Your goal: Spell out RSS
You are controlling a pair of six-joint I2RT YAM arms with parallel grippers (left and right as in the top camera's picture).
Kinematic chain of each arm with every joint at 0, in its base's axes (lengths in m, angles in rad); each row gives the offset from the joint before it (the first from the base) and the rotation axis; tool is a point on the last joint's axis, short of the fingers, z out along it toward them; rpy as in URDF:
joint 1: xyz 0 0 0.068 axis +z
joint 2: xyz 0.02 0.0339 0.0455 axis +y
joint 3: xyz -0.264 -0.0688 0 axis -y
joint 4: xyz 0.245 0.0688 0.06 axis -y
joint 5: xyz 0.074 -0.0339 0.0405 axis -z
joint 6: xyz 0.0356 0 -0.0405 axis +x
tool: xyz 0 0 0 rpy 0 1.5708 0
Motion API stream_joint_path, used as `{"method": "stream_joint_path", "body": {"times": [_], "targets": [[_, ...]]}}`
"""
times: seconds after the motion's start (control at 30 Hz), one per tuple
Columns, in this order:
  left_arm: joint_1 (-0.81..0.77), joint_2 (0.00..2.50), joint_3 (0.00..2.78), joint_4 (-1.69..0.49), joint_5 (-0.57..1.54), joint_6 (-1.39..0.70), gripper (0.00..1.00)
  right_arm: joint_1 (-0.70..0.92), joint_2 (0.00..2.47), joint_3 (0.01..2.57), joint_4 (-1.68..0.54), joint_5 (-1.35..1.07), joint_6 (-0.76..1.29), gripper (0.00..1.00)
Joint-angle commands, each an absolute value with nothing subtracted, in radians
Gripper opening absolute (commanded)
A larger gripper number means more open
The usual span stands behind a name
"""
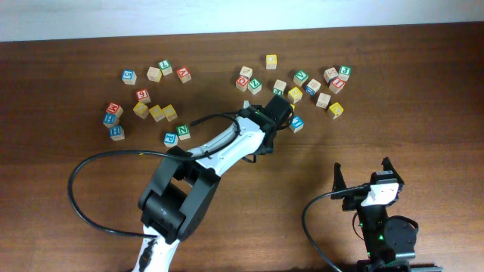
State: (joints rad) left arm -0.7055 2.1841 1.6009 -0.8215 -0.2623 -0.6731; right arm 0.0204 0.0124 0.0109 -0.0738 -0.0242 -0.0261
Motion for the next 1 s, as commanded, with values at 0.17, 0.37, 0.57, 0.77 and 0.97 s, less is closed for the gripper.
{"method": "stream_joint_path", "body": {"times": [0.17,0.37,0.57,0.77,0.97], "targets": [[-0.701,2.165,1.601,-0.804,-0.258,-0.665,0.29,0.026,0.013,0.006,-0.079,-0.022,-0.022,0.98],[-0.701,2.165,1.601,-0.804,-0.258,-0.665,0.29,0.026,0.013,0.006,-0.079,-0.022,-0.022,0.98],[-0.701,2.165,1.601,-0.804,-0.258,-0.665,0.56,0.026,0.013,0.006,-0.079,-0.022,-0.022,0.98],[-0.701,2.159,1.617,-0.810,-0.247,-0.664,0.56,0.026,0.013,0.006,-0.079,-0.022,-0.022,0.98],[-0.701,2.114,1.619,-0.809,-0.247,-0.664,0.55,0.026,0.013,0.006,-0.078,-0.022,-0.022,0.98]]}}
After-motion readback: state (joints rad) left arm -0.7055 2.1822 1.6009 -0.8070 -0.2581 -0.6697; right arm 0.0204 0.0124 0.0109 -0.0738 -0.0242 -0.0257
